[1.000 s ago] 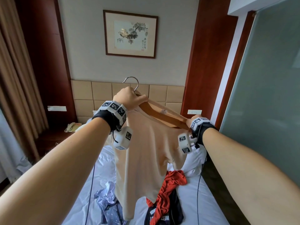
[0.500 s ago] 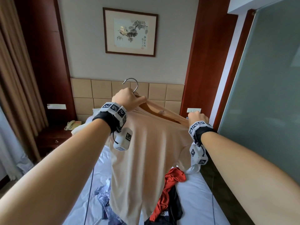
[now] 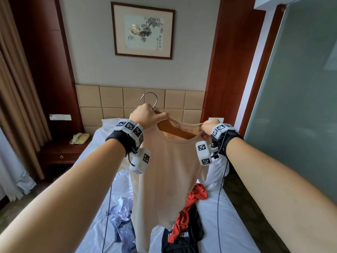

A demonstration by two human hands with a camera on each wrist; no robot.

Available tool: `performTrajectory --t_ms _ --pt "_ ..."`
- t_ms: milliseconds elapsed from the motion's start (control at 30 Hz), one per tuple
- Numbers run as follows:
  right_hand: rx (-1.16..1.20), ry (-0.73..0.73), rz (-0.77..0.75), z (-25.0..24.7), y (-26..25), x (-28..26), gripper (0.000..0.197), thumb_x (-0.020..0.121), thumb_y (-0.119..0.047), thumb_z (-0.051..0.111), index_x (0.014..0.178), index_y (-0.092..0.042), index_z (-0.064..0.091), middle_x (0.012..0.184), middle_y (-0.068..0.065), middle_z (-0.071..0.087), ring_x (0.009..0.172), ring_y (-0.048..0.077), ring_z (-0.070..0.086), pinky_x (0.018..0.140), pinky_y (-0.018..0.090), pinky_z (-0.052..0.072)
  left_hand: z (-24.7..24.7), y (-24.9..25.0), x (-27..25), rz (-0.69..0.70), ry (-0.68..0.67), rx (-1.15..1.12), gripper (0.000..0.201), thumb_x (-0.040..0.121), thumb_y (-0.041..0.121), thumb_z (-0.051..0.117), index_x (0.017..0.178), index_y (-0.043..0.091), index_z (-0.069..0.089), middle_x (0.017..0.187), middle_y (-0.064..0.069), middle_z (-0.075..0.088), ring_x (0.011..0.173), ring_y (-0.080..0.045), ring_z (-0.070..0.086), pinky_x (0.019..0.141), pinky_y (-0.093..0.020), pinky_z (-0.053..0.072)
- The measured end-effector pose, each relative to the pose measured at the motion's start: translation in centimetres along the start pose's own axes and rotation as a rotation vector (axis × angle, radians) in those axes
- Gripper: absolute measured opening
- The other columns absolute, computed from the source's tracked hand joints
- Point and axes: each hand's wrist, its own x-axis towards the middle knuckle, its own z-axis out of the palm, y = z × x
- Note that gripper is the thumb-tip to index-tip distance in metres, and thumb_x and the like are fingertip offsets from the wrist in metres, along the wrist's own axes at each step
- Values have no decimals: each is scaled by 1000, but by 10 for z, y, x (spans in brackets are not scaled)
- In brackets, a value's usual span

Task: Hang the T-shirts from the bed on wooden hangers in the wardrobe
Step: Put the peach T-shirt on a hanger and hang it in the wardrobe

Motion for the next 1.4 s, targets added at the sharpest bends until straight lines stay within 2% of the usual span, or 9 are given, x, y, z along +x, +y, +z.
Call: performTrajectory --t_ms 100,234,334,401,601,768,1035,1168,1402 --pt "-112 60 -81 10 -7 -7 13 91 -19 61 94 -11 71 83 7 67 83 25 63 82 33 57 7 0 -3 17 -13 -84 44 73 65 68 62 23 67 60 8 61 62 -14 60 55 -25 43" --pt "-260 76 -176 27 -9 -24 49 99 -36 55 58 -10 53 60 4 50 60 21 47 52 29 31 14 0 -5 26 15 -189 53 77 62 72 52 18 56 53 4 55 52 -16 53 49 -25 37" --pt "-366 103 -226 30 -4 -31 52 100 -48 48 78 -5 66 69 5 55 68 24 51 59 30 33 25 -4 -2 10 32 -284 78 62 83 66 65 6 71 63 -10 69 63 -27 67 56 -39 53" --pt "-403 98 -253 31 0 -36 45 101 -52 41 101 -22 74 88 1 63 83 23 54 79 33 41 33 -7 -2 28 41 -310 109 49 97 56 86 -3 74 79 -19 73 77 -32 71 67 -48 57" --pt "-379 -99 -389 33 25 -47 52 81 -83 24 129 -70 40 142 -11 54 136 31 42 115 51 25 51 -1 -6 19 39 -419 111 43 97 59 83 -5 74 78 -20 73 61 -16 61 67 -47 55" --pt "-569 -34 -545 22 39 -62 59 85 -55 61 138 -53 36 132 -10 60 121 23 55 97 39 44 73 13 -18 -31 6 -501 60 65 67 79 43 19 51 44 7 51 48 -11 47 51 -30 38" --pt "-539 163 -470 3 84 -48 53 90 -37 62 138 -47 41 127 -4 64 111 27 61 78 31 42 116 33 -38 15 -37 -481 64 81 64 68 51 19 32 42 13 36 46 -6 35 52 -25 29" --pt "-352 214 -438 -11 104 -40 56 88 -29 63 133 -51 40 116 -13 66 99 22 66 72 28 42 133 37 -45 -38 -53 -323 69 90 71 42 59 10 46 58 1 52 59 -13 49 61 -33 37" --pt "-406 329 -360 -40 136 -38 41 90 -32 66 130 -25 59 121 0 64 110 25 61 84 31 42 158 51 -66 -179 -13 -43 55 99 50 32 59 15 45 61 0 49 65 -24 51 64 -33 37"
